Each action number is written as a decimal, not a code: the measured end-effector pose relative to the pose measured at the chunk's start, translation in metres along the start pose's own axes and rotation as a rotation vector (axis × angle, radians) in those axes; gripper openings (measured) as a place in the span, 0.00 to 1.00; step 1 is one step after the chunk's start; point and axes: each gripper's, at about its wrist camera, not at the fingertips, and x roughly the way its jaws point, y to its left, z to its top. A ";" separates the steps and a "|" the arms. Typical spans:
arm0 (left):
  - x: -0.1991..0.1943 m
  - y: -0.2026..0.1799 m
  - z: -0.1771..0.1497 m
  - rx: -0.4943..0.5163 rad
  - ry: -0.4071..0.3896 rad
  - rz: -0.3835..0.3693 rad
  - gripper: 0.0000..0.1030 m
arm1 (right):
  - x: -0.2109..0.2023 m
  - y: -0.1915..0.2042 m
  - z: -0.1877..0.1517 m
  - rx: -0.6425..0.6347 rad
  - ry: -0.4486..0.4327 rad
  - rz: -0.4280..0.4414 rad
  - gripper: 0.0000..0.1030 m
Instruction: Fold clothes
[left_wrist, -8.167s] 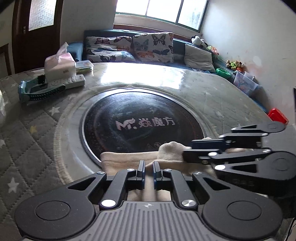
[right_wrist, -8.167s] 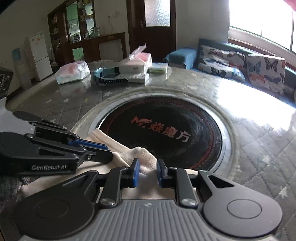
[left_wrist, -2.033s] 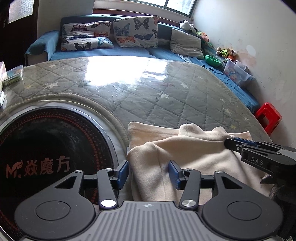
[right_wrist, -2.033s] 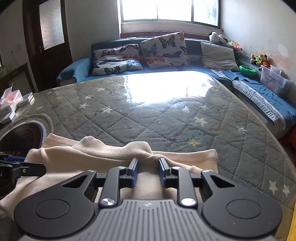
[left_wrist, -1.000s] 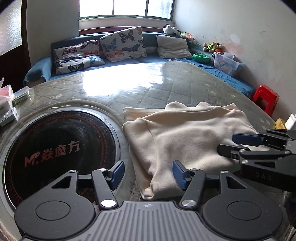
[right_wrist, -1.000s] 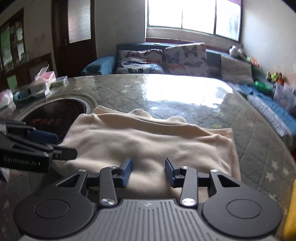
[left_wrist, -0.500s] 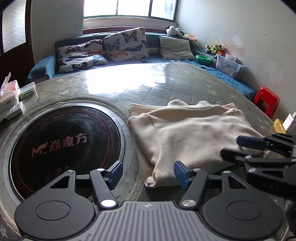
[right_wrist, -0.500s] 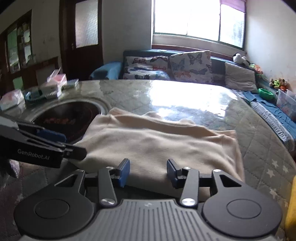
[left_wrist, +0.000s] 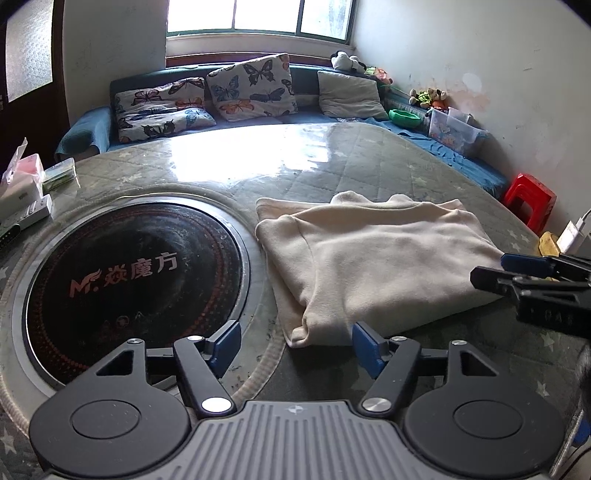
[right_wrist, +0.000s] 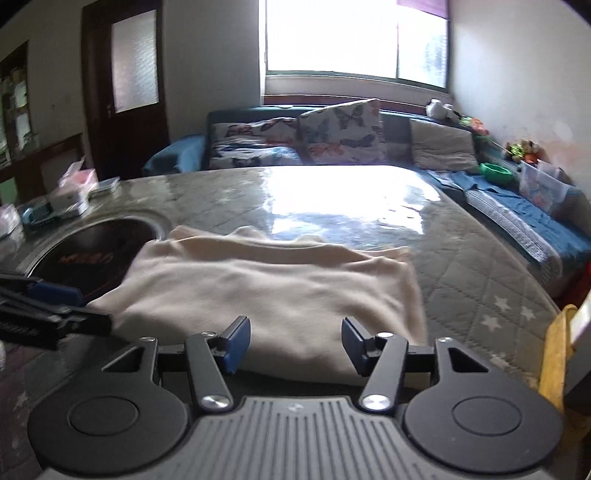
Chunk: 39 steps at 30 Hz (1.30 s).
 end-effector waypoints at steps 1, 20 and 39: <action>-0.001 0.001 0.000 -0.003 -0.001 0.000 0.68 | 0.003 -0.003 0.000 0.008 0.008 -0.005 0.59; -0.023 -0.001 -0.004 0.026 -0.062 -0.018 0.95 | -0.009 0.006 -0.009 0.022 0.004 -0.003 0.85; -0.041 -0.004 -0.014 0.046 -0.113 -0.025 1.00 | -0.034 0.017 -0.016 0.064 -0.107 -0.108 1.00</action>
